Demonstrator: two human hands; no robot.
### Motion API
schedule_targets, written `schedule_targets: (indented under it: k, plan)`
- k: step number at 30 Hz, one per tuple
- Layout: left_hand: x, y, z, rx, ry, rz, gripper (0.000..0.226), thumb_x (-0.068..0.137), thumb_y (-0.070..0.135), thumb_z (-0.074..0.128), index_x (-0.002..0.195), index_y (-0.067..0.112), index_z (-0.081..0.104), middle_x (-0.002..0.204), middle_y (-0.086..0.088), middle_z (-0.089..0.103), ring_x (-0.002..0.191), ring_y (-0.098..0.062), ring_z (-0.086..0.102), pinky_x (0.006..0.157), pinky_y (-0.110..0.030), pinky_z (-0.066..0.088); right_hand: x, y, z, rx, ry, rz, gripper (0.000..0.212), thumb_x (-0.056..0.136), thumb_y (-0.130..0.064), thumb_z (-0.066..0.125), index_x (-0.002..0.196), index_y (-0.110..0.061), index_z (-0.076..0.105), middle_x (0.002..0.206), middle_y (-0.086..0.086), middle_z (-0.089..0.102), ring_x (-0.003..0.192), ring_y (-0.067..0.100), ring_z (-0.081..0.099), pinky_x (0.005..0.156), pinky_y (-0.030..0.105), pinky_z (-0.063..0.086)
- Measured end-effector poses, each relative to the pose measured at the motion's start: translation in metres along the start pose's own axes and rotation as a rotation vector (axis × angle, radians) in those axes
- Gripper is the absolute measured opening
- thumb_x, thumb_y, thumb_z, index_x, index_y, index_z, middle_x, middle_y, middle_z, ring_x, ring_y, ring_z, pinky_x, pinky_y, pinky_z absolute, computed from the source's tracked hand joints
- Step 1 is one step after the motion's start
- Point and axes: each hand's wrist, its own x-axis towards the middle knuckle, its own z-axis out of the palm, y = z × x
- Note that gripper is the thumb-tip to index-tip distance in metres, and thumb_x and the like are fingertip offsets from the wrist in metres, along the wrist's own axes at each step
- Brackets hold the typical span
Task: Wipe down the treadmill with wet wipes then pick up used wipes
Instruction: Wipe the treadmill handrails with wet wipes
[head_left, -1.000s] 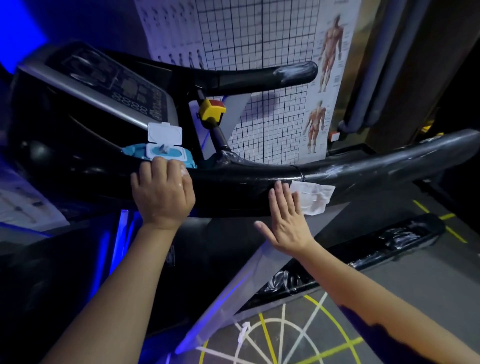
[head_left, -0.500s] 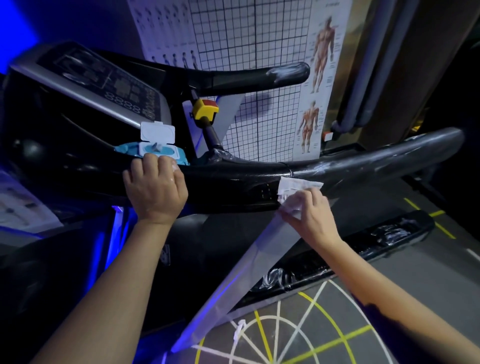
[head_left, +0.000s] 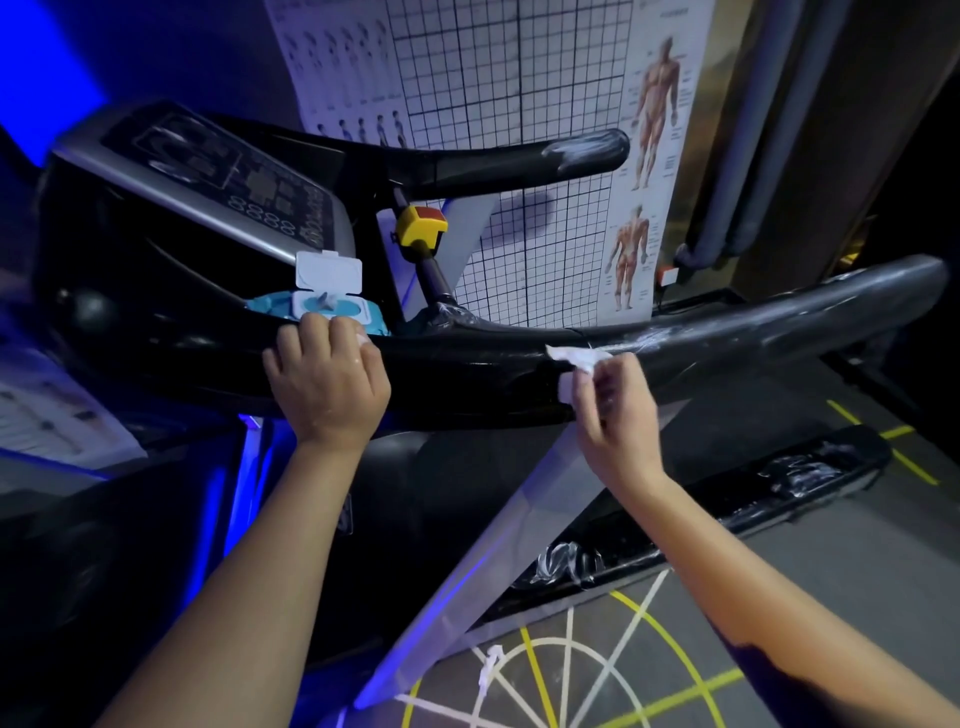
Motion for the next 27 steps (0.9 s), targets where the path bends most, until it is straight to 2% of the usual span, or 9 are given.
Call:
schedule_targets:
  k: [2,5,10,13,17,20,23,25,27]
  plan:
    - [0.000,0.000,0.000,0.001,0.000,-0.007,0.013,0.090,0.018,0.057,0.092,0.006,0.055,0.093,-0.019,0.056,0.082,-0.034,0.041,0.067,-0.044,0.029,0.004,-0.012,0.018,-0.126,-0.064,-0.061,0.021,0.099,-0.038,0.053,0.091,-0.019,0.047,0.079,-0.009,0.049,0.066,0.012,0.050,0.059,0.032,0.038]
    - [0.000,0.001,0.000,-0.002,0.003,-0.012,0.014,0.091,0.019,0.055,0.091,0.005,0.055,0.093,-0.019,0.056,0.082,-0.035,0.042,0.067,-0.044,0.032,0.005,-0.013,0.046,-0.332,-0.115,-0.233,0.018,0.092,-0.030,0.053,0.087,-0.014,0.051,0.081,0.003,0.053,0.066,0.029,0.054,0.054,0.030,0.030]
    - [-0.001,0.000,0.002,0.003,0.008,-0.002,0.015,0.092,0.020,0.054,0.090,0.005,0.054,0.092,-0.019,0.056,0.082,-0.034,0.041,0.067,-0.044,0.029,-0.029,0.016,0.053,-0.534,-0.169,-0.431,0.013,0.084,-0.024,0.052,0.080,-0.012,0.050,0.075,0.006,0.053,0.061,0.026,0.056,0.045,0.034,0.037]
    - [0.000,-0.001,0.001,0.003,0.011,0.002,0.016,0.093,0.021,0.053,0.090,0.005,0.055,0.091,-0.020,0.056,0.081,-0.034,0.041,0.067,-0.044,0.027,-0.042,0.040,0.044,-0.563,-0.269,-0.325,0.015,0.087,-0.022,0.050,0.078,-0.010,0.053,0.076,0.007,0.053,0.064,0.030,0.058,0.044,0.036,0.039]
    - [-0.001,0.000,0.001,0.006,0.006,-0.001,0.017,0.093,0.021,0.053,0.090,0.005,0.055,0.091,-0.020,0.056,0.081,-0.035,0.041,0.067,-0.045,0.027,-0.054,0.045,0.024,-0.487,-0.336,0.112,0.019,0.097,-0.023,0.054,0.086,-0.016,0.040,0.076,-0.001,0.048,0.063,0.031,0.053,0.055,0.034,0.031]
    - [0.000,0.000,0.001,0.002,0.016,-0.008,0.016,0.094,0.020,0.053,0.090,0.005,0.055,0.091,-0.020,0.056,0.081,-0.035,0.041,0.066,-0.044,0.029,-0.056,0.028,0.007,-0.188,-0.139,0.311,0.028,0.101,-0.024,0.052,0.077,-0.022,0.038,0.067,-0.003,0.050,0.057,0.013,0.047,0.055,0.034,0.034]
    - [0.000,0.001,0.000,-0.004,0.010,-0.008,0.015,0.094,0.019,0.052,0.091,0.004,0.054,0.091,-0.021,0.056,0.081,-0.035,0.042,0.066,-0.044,0.029,-0.046,0.009,-0.004,-0.027,0.129,0.418,0.028,0.104,-0.024,0.049,0.076,-0.021,0.044,0.068,-0.001,0.056,0.060,0.004,0.052,0.055,0.017,0.037]
    - [0.001,0.002,-0.002,-0.014,0.007,-0.017,0.015,0.094,0.018,0.052,0.091,0.003,0.055,0.092,-0.021,0.056,0.082,-0.036,0.042,0.066,-0.044,0.029,-0.037,0.006,-0.006,0.036,0.280,0.433,0.025,0.105,-0.025,0.048,0.081,-0.019,0.048,0.073,-0.001,0.060,0.065,0.003,0.055,0.059,0.016,0.039]
    - [0.001,0.004,-0.006,-0.049,0.014,-0.021,0.014,0.095,0.017,0.052,0.091,0.004,0.056,0.091,-0.021,0.056,0.083,-0.035,0.040,0.067,-0.045,0.028,-0.029,0.007,-0.001,0.054,0.327,0.370,0.021,0.104,-0.024,0.049,0.085,-0.018,0.049,0.077,-0.002,0.060,0.068,0.006,0.056,0.061,0.016,0.040]
